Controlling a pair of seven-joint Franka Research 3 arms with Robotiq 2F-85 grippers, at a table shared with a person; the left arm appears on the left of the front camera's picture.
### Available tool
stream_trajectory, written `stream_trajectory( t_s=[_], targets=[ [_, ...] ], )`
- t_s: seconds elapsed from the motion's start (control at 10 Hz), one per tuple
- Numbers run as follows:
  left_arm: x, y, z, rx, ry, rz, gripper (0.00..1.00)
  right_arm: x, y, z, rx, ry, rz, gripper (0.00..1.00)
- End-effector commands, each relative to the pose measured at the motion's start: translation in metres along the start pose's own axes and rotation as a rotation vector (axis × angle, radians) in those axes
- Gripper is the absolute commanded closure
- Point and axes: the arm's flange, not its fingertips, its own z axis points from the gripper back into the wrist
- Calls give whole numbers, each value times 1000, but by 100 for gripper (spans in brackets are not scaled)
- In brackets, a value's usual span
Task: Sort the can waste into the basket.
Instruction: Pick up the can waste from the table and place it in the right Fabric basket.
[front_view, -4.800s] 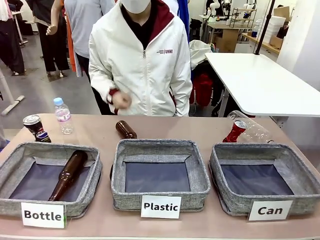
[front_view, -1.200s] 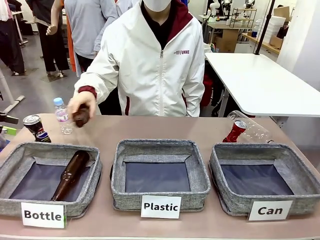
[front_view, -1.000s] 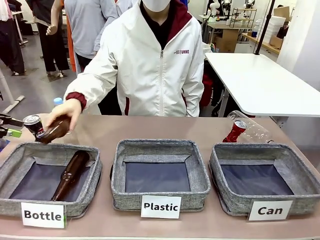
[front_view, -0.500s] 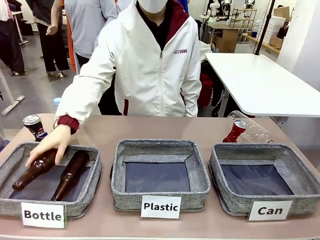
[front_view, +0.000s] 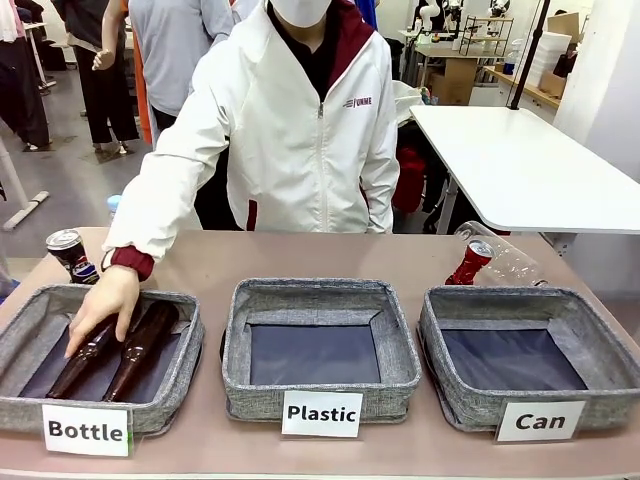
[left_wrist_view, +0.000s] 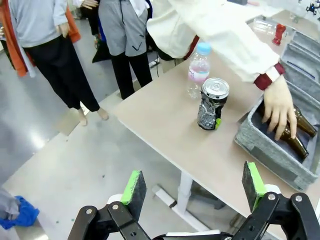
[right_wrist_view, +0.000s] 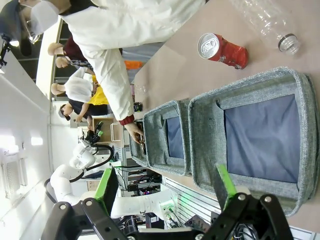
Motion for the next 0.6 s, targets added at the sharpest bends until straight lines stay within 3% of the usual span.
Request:
stream_trajectory(
  t_s=[0.0,0.2,0.5],
  targets=[
    [5,3,-17,10,-5,14,0,3,1,0,27,-10,22,0],
    [7,3,-40,-52,-11,7,0,3,1,0,27,-10,22,0],
    [5,1,-101,-176,93,8,0,3,1,0,27,-10,22,0]
  ],
)
